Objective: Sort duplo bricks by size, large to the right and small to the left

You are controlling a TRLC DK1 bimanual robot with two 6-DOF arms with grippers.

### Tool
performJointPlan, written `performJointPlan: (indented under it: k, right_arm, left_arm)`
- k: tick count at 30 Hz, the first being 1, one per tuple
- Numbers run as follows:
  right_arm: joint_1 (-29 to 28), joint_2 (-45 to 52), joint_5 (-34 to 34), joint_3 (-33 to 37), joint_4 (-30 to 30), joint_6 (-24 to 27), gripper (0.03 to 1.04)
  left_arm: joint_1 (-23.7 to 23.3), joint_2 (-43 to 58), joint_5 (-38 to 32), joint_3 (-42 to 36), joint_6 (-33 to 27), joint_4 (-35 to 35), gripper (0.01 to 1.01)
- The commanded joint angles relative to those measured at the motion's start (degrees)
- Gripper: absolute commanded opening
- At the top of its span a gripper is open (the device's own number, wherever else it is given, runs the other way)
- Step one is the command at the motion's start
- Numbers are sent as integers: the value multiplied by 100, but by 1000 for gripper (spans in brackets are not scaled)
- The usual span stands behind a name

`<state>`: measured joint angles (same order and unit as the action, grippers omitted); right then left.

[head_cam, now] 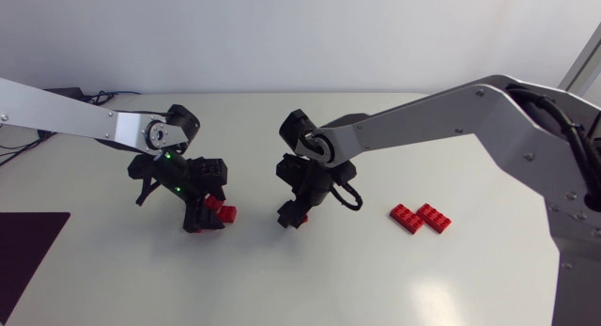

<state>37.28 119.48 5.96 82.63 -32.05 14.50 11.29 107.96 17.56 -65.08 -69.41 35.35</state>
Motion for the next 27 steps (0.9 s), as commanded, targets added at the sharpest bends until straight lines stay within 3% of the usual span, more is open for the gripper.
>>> performJointPlan:
  k: [1, 5, 13, 27]
  right_arm:
    - [78, 163, -24, 60, -143, -88, 498]
    - [78, 172, 37, 104, -293, -62, 364]
    - [201, 216, 160, 561, -636, 0, 364]
    - [1036, 866, 195, 1836, -1128, 62, 364]
  left_arm:
    - [-92, -223, -7, -40, -47, 77, 990]
    - [-188, -408, 2, -66, 32, 165, 990]
    - [-654, -1067, 388, -31, 393, 464, 990]
    - [-1735, -1840, 801, 531, 648, 622, 990]
